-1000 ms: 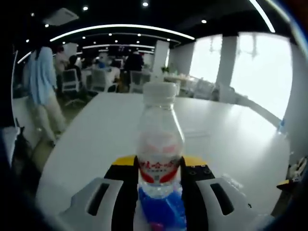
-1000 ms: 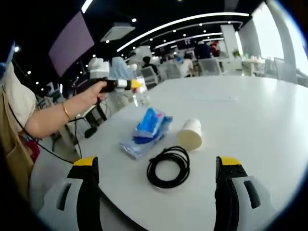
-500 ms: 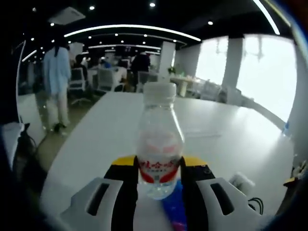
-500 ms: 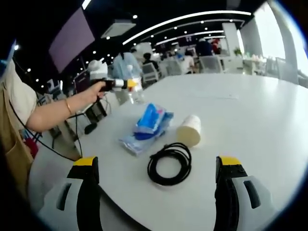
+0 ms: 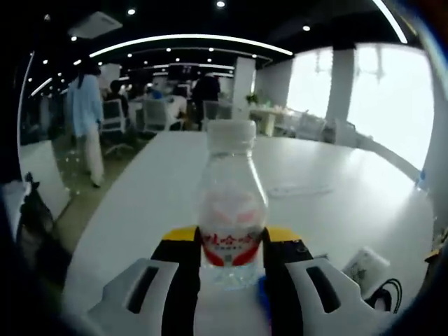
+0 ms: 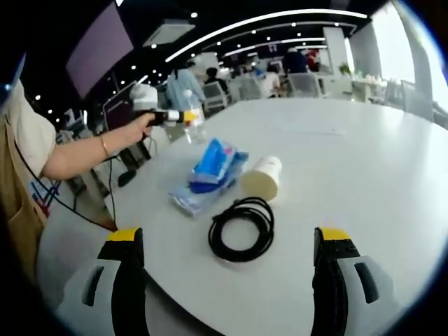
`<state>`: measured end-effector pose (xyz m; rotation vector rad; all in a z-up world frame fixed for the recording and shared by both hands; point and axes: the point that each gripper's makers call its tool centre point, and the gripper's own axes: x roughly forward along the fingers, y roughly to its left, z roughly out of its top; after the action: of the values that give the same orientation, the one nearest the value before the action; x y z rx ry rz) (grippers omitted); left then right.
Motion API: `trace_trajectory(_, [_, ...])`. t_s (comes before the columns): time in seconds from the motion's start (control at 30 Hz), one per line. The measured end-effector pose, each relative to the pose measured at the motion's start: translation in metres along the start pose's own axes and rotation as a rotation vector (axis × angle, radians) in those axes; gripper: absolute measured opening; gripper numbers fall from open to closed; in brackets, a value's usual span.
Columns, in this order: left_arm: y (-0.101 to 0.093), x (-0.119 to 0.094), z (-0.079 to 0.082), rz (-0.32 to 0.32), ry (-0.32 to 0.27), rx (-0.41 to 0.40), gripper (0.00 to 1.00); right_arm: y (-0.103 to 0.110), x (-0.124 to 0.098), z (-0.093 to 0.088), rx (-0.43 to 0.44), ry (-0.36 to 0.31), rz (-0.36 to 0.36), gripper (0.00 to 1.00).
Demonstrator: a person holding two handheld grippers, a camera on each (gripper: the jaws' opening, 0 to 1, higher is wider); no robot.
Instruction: Arrange the tabletop items into an orderly group along one side of the table until the central work area is clear of visible clutter.
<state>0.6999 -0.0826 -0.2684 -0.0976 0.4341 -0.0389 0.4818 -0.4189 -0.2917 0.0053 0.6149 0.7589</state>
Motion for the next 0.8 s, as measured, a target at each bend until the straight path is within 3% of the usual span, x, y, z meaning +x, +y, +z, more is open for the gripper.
trace_trajectory(0.27, [0.009, 0.015, -0.008, -0.001, 0.007, 0.031, 0.31, -0.005, 0.003, -0.009, 0.011, 0.032, -0.017, 1.0])
trace_trajectory(0.5, [0.011, 0.029, -0.012, -0.028, 0.003, -0.024, 0.31, -0.007, 0.007, -0.019, 0.034, 0.053, -0.027, 1.0])
trace_trajectory(0.63, [0.006, 0.037, -0.014, -0.041, 0.005, 0.036, 0.31, -0.005, 0.008, -0.024, 0.037, 0.068, -0.024, 1.0])
trace_trajectory(0.8, [0.007, 0.045, -0.016, -0.047, -0.006, 0.053, 0.31, -0.008, 0.007, -0.026, 0.033, 0.077, -0.032, 1.0])
